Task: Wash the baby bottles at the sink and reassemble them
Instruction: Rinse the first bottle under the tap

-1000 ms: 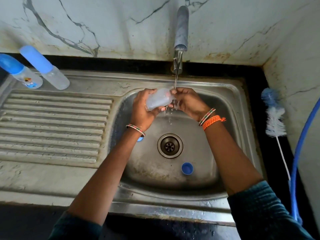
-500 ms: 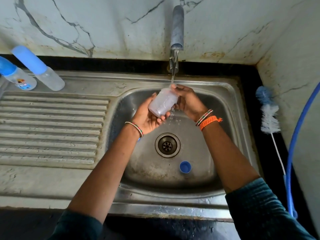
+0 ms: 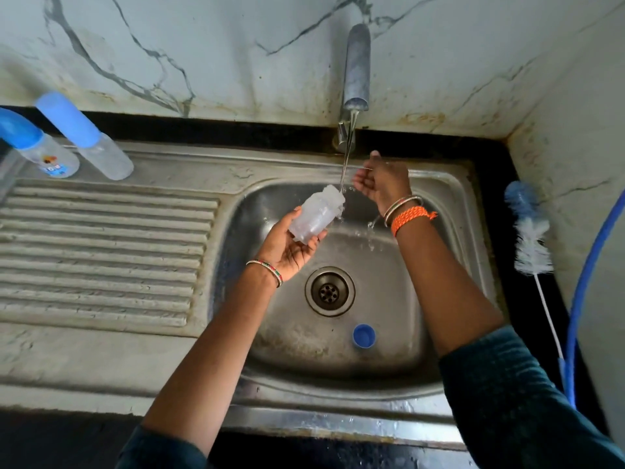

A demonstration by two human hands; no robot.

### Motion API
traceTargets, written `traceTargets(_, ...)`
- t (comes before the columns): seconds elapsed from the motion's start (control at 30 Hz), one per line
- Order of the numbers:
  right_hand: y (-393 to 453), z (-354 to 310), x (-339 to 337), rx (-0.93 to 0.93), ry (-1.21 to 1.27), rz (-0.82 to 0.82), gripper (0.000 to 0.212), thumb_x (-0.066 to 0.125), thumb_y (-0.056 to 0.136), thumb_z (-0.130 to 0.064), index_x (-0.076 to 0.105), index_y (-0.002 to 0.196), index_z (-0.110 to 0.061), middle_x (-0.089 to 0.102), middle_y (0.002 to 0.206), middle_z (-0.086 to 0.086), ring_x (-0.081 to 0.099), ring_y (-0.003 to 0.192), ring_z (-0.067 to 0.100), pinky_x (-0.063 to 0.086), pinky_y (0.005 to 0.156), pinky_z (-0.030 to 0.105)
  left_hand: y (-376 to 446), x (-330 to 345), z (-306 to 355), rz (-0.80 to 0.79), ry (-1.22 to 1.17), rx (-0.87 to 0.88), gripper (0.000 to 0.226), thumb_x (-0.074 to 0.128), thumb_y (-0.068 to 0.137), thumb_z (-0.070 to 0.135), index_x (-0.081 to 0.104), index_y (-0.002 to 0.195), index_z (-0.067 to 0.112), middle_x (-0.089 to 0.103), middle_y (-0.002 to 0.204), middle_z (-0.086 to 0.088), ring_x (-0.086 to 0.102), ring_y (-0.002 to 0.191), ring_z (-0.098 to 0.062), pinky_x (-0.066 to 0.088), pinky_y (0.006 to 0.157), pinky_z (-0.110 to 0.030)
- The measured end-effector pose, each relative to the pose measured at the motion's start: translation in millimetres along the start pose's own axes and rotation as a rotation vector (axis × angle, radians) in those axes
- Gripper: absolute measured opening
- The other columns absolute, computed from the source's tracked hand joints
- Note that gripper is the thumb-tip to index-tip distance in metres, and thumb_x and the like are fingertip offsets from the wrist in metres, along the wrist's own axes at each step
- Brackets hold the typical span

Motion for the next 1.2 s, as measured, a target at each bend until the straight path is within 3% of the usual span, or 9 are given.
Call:
traceTargets(0.1, 23.0, 2.1, 17.7, 0.265, 0.171, -0.147, 0.039, 0.041, 0.100, -0.036, 0.048, 0.081, -0.003, 0.052, 0.078, 0.011, 0.054, 0.071, 0.020, 0.053, 0.056, 0.026, 6.1, -2.8, -3.9, 0.017, -0.020, -0.037, 0.043, 0.062, 0.086, 0.036, 0.057, 0.108, -0.001, 0.067, 0.076, -0.022, 0.064, 0.057, -0.020, 0.053, 0.048, -0.020)
traceTargets(0.17, 36.0, -2.2, 33.0, 0.319, 0.302, -0.192, 0.040, 0.044, 0.099, -0.038, 0.051, 0.085, -0.001, 0.054, 0.081, 0.013, 0.055, 0.076, 0.022, 0.056, 0.055, 0.031, 9.7, -5.0, -4.8, 0.037, -0.024, -0.052, 0.049, 0.064, 0.083, 0.039, 0.057, 0.107, -0.003, 0.066, 0.076, -0.023, 0.062, 0.055, -0.019, 0.054, 0.050, -0.021)
traceTargets(0.27, 49.8, -7.7, 56.3, 0.325, 0.429, -0.226, 0.026, 0.051, 0.097, -0.028, 0.053, 0.084, -0.005, 0.052, 0.077, 0.010, 0.053, 0.067, 0.020, 0.055, 0.054, 0.031, 13.5, -6.2, -2.9, 0.041, -0.023, -0.058, 0.050, 0.065, 0.082, 0.041, 0.058, 0.106, -0.002, 0.067, 0.076, -0.022, 0.063, 0.054, -0.019, 0.054, 0.051, -0.021)
traceTargets(0.37, 59.2, -4.1, 64.5, 0.284, 0.289, -0.262, 0.027, 0.049, 0.097, -0.031, 0.052, 0.079, -0.011, 0.049, 0.071, 0.002, 0.044, 0.058, 0.012, 0.040, 0.045, 0.023, 14.1, -5.6, -0.5, 0.030, 0.000, -0.055, 0.051, 0.066, 0.078, 0.041, 0.058, 0.106, -0.002, 0.068, 0.076, -0.022, 0.064, 0.054, -0.019, 0.055, 0.053, -0.021)
traceTargets(0.5, 64.4, 1.9, 64.0, 0.271, 0.190, -0.330, 0.034, 0.043, 0.099, -0.036, 0.051, 0.074, -0.013, 0.044, 0.064, -0.002, 0.034, 0.054, 0.011, 0.027, 0.048, 0.022, 11.6, -4.0, -1.8, 0.011, 0.023, -0.062, 0.063, 0.071, 0.065, 0.041, 0.057, 0.110, -0.001, 0.067, 0.078, -0.022, 0.062, 0.056, -0.018, 0.056, 0.056, -0.021)
traceTargets(1.2, 72.8, 8.5, 62.5, 0.270, 0.291, -0.340, 0.029, 0.050, 0.097, -0.032, 0.053, 0.077, -0.012, 0.045, 0.059, 0.001, 0.032, 0.052, 0.013, 0.031, 0.052, 0.024, 10.3, -2.5, -1.1, -0.011, 0.015, -0.040, 0.062, 0.073, 0.066, 0.040, 0.058, 0.112, 0.001, 0.068, 0.083, -0.020, 0.064, 0.071, -0.021, 0.055, 0.054, -0.023)
Point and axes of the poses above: each hand's wrist, its own y-axis towards the middle knuckle, its own x-axis out of the palm, z = x × y, the point moved 5 cm from there along y, towards the middle knuckle
